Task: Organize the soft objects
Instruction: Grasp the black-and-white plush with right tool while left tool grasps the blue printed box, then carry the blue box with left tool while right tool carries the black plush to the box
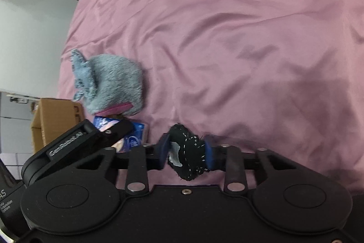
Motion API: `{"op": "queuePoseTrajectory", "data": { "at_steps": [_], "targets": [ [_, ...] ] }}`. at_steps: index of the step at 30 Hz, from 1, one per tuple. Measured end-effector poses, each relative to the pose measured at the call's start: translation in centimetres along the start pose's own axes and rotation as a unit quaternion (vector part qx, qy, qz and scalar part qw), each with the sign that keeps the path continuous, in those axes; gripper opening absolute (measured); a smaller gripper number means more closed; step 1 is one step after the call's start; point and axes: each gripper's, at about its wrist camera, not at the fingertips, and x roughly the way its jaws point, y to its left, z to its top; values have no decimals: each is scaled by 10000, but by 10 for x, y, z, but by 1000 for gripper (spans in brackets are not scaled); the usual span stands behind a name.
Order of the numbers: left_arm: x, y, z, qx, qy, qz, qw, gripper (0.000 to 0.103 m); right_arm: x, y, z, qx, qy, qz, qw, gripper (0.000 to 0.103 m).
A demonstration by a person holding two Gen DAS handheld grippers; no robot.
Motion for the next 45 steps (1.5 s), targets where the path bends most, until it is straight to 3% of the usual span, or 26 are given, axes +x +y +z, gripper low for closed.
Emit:
{"op": "queuePoseTrajectory", "data": {
  "at_steps": [8, 11, 29, 45],
  "targets": [
    [-26, 10, -4, -189, -208, -178, 9994, 22, -23, 1, -9, -82, -292, 272, 9992, 17],
    [-42, 15, -4, -191, -349, -242, 9989, 18, -32, 2, -14, -142, -415, 360, 9984, 17],
    [-112, 40, -7, -210, -962, -467, 9940, 18, -69, 7, -41, -193, -894, 606, 9940, 17],
    [-157, 54, -4, 127, -1519, -522, 9869, 18, -99, 42, -63, -536, -1243, 695, 9884, 17]
  ]
}}
